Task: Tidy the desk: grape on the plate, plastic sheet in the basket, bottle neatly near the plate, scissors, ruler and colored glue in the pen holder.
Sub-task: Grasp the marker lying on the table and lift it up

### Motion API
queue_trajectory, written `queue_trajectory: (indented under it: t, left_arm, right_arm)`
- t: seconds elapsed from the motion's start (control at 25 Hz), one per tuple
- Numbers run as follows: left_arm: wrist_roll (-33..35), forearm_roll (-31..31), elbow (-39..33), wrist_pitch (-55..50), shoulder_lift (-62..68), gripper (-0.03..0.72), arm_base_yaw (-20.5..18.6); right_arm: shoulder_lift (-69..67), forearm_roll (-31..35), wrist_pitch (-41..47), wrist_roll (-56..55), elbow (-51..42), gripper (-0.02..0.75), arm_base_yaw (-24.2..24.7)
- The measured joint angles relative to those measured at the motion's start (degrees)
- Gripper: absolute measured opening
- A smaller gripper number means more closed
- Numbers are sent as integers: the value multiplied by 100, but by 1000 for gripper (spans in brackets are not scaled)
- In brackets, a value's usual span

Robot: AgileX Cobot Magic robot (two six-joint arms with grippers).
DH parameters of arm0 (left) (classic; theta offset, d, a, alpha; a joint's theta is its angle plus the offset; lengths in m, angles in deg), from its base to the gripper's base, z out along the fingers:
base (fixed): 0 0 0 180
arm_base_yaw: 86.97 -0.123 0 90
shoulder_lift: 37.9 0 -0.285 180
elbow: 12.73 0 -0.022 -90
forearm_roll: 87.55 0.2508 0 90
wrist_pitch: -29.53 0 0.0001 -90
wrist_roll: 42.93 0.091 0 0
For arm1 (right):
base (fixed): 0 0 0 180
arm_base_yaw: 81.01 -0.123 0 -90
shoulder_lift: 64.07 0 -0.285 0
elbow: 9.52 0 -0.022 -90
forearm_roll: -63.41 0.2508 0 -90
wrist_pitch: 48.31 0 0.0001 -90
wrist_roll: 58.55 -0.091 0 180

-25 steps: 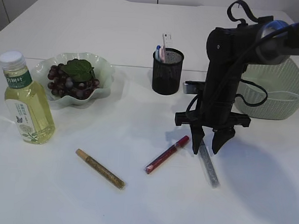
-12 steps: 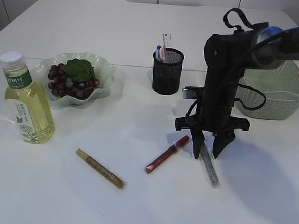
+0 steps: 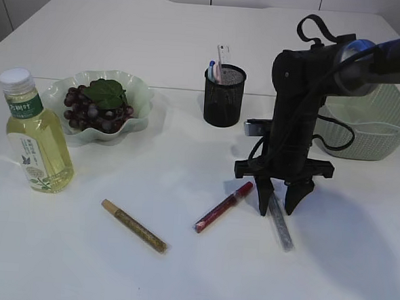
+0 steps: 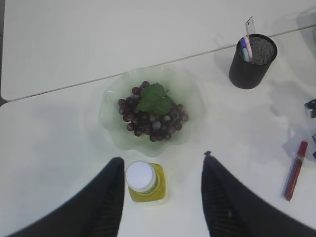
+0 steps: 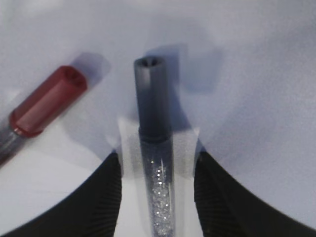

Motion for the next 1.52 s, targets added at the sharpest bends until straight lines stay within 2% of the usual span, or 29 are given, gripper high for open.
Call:
queue_trajectory:
  t: [0.28,0.4,0.64,0.76,1.24,1.4,1.52]
  left_arm:
    - [0,0,0,0,0,372,0]
    - [0,0,0,0,0,372,0]
    - [0,0,0,0,0,372,0]
    - [0,0,0,0,0,372,0]
    - [0,0,0,0,0,372,0]
    - [0,0,0,0,0,372,0]
    - [0,-5,0,0,0,372,0]
  right_arm:
    - [0,0,0,0,0,376,0]
    - [0,0,0,0,0,309,0]
    - [0,-67,0,26,0,128,0]
    - [0,-67,0,133,0,73,0]
    - [749,-80,-10,154,-238,60,0]
    - [1392,-244,-43,121,-834,60,-143]
    - [1945,-463,-582,51,-1380,60,-320]
